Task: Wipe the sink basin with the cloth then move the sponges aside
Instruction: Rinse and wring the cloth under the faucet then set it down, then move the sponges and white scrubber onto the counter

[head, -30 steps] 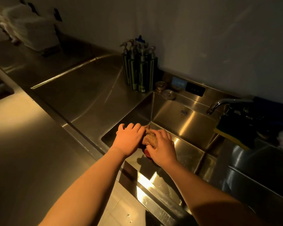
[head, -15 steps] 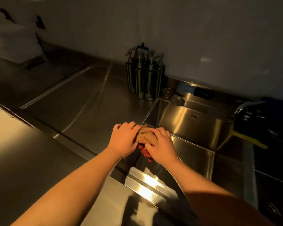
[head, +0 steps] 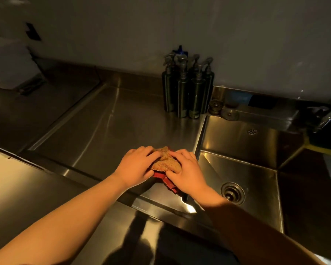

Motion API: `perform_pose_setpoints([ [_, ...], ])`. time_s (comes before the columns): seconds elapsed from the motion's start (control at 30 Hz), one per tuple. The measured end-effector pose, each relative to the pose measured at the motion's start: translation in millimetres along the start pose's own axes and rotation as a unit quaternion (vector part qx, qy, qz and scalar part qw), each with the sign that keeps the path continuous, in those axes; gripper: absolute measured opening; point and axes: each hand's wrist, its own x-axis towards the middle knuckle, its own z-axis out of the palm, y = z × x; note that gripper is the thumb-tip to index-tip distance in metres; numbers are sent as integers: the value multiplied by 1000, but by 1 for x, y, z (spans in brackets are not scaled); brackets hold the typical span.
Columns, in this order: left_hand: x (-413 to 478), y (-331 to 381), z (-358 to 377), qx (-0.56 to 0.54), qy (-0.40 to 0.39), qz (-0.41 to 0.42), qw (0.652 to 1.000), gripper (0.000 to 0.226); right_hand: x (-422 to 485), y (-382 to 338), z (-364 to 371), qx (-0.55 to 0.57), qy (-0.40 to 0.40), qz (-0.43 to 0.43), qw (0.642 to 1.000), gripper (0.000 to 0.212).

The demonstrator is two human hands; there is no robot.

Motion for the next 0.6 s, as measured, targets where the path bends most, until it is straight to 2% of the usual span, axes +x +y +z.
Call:
perform_pose_setpoints([
  [0.1, -1, -22, 7, 8, -16, -14, 1000, 51, 9, -9, 21, 5, -21, 11, 1000, 57],
  [0.2, -4, -29, 21, -5, -69, -33, 997, 54, 14, -8, 39, -57, -105, 36, 992, 66],
  [0.27, -6, -29, 32, -15, -87, -38, 995, 61, 15, -6, 45, -80, -128, 57, 987, 72],
  [0.43, -1, -21, 32, -28, -21, -46, 998, 74, 12, -3, 37, -88, -91, 44, 991, 77],
  [0.6, 8, 3, 22, -53, 2, -9, 999, 55, -11, 2, 7, -81, -6, 40, 996, 72],
])
